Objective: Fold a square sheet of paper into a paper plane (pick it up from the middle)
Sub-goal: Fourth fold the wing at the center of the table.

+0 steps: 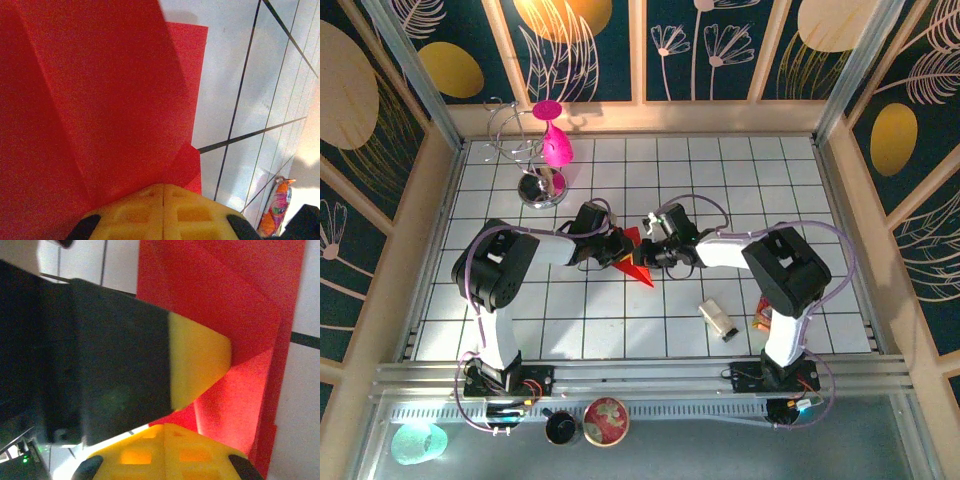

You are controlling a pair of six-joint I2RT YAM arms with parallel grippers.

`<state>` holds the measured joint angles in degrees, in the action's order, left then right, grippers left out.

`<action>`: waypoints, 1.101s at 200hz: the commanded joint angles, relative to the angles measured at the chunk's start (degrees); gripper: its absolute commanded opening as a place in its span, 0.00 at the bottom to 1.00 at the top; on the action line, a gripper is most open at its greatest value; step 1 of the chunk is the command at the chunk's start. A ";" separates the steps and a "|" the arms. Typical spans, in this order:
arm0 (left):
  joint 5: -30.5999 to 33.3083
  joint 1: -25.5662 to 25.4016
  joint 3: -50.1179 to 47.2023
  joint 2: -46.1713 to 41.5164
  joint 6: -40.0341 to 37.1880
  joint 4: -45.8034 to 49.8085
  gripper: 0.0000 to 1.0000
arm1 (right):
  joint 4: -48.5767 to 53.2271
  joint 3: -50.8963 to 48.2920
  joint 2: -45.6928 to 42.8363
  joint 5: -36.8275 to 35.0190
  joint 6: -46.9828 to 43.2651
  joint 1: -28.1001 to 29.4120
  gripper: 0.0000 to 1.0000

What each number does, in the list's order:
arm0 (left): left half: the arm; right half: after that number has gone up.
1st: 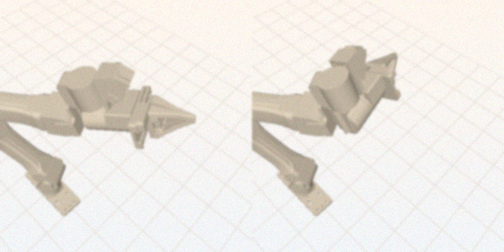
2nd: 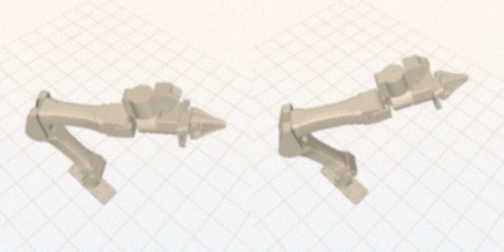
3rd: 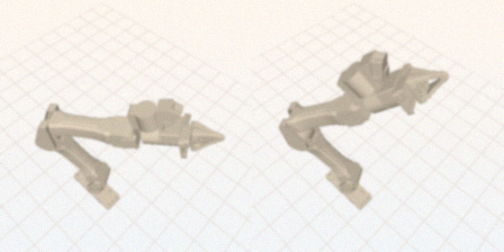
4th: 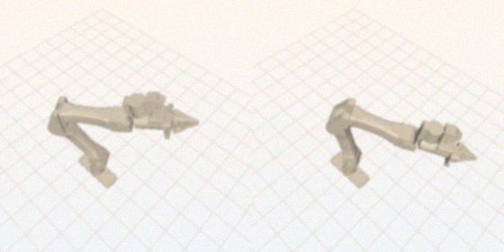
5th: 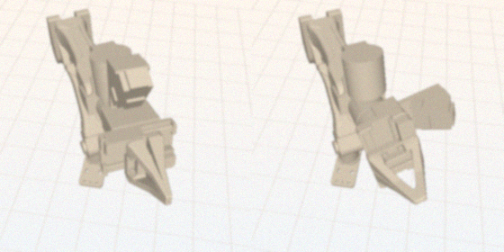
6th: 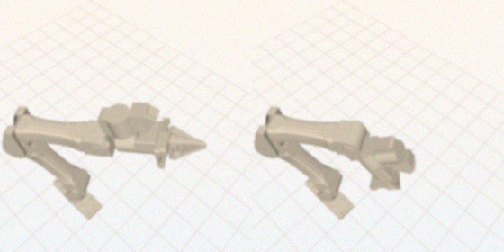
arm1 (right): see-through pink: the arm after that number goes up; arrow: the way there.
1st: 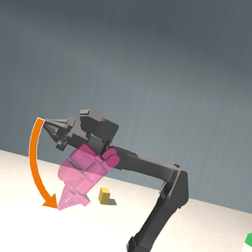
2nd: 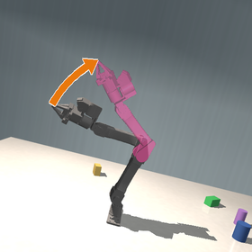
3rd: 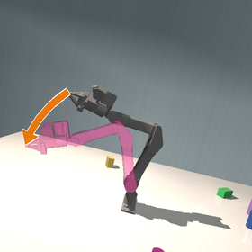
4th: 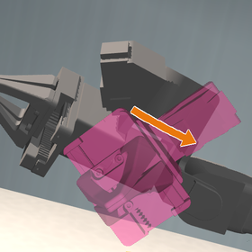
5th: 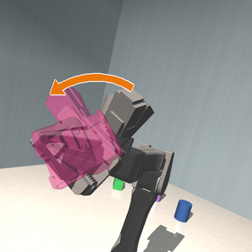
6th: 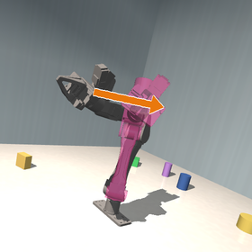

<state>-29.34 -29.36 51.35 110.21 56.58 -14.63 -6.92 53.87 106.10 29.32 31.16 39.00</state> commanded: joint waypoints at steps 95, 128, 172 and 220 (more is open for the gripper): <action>5.51 0.01 -0.86 3.91 -1.56 6.60 0.05 | 6.96 0.21 2.42 -1.68 -4.41 0.44 0.05; 5.62 0.01 -1.24 3.59 -1.70 6.64 0.05 | 8.68 -1.93 -0.86 0.85 -5.23 0.46 0.05; 5.54 0.02 -1.37 3.12 -1.91 6.46 0.05 | 11.42 -4.68 -4.28 -0.79 -5.75 0.28 0.05; 5.44 0.01 -1.19 3.27 -1.95 6.37 0.05 | 11.89 -5.22 -2.60 -0.92 -5.93 0.28 0.05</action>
<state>-29.17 -29.36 51.46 110.37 56.27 -14.33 0.51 49.78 102.89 28.51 26.15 39.11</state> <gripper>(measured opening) 0.052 0.053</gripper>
